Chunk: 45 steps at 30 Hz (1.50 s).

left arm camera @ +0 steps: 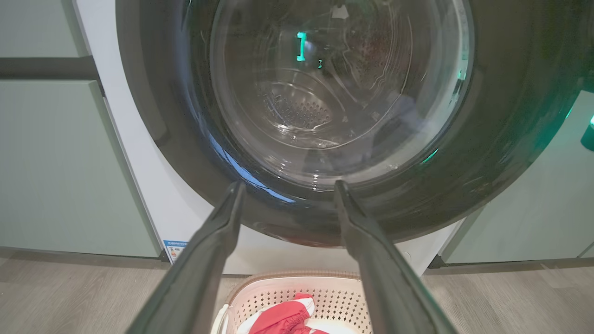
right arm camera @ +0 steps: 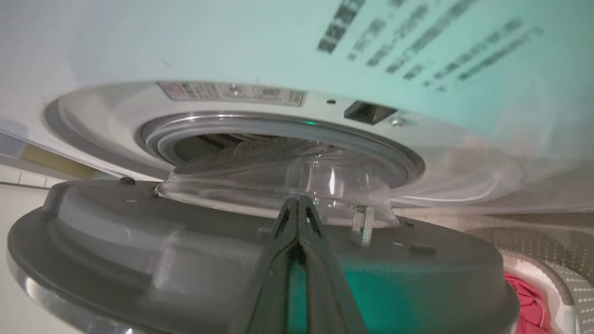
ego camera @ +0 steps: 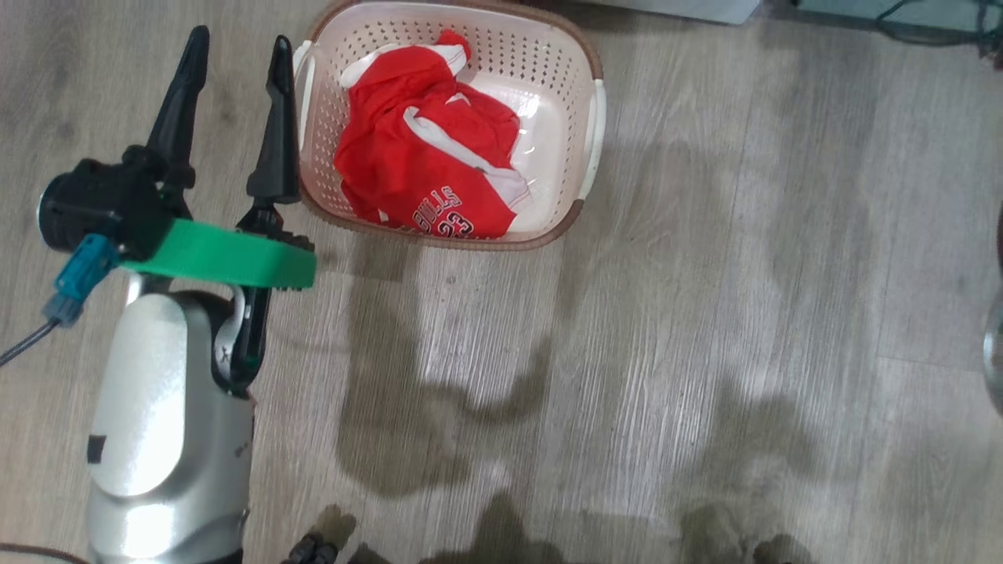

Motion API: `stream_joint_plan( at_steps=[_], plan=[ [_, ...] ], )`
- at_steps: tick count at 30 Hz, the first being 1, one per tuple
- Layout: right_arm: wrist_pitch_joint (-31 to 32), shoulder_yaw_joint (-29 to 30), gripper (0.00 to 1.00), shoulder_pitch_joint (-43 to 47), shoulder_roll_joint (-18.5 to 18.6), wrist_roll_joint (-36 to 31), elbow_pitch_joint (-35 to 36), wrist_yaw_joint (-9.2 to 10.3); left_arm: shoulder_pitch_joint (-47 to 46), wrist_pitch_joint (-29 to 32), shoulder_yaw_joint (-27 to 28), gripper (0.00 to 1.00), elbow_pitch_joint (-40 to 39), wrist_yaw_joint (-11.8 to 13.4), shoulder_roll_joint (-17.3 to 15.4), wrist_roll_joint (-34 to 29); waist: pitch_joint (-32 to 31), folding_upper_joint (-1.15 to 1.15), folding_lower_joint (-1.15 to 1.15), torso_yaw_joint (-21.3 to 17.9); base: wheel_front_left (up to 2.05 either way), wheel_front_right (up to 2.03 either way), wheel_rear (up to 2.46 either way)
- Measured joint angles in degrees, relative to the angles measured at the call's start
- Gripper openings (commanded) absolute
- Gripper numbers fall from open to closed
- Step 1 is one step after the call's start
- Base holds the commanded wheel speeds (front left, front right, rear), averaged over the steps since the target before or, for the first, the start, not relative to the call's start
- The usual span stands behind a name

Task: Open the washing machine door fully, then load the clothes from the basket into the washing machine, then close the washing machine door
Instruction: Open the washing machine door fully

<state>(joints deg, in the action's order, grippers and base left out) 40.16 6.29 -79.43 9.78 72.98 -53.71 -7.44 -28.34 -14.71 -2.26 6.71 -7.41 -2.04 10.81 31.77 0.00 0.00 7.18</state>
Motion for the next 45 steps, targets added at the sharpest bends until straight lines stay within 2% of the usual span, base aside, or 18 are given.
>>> stream_joint_plan(
  at_steps=[15, 26, 32, 45],
  plan=[
    [9.3, 0.3, 0.00, 11.9, -3.5, 2.6, 8.1, 0.00, 4.2, 0.0, 0.0, 1.00, 1.7, 0.0, 0.0, -0.4, -6.0, 0.00, 0.00, -1.1, 0.00, 0.00, 0.00],
    [13.3, -0.5, 0.00, 22.9, -4.9, 5.5, 13.5, 0.00, 8.2, 0.0, 0.4, 1.00, 2.6, 0.0, 0.0, -0.8, -11.0, 0.00, 0.00, 0.5, 0.00, 0.00, 0.00],
    [15.0, -3.2, 0.00, 29.3, -5.3, 8.2, 16.5, 0.00, 10.6, 0.0, 0.4, 1.00, 3.8, 0.2, 0.0, -0.8, -14.5, 0.00, 0.00, 2.6, 0.00, 0.00, 0.00],
    [14.2, -15.3, 0.00, 36.7, -5.4, 16.9, 21.9, 0.00, 12.8, 0.0, -0.5, 1.00, 4.9, 1.6, 0.0, 0.3, -18.0, 0.00, 0.00, 8.0, 0.00, 0.00, 0.00]
  ],
)
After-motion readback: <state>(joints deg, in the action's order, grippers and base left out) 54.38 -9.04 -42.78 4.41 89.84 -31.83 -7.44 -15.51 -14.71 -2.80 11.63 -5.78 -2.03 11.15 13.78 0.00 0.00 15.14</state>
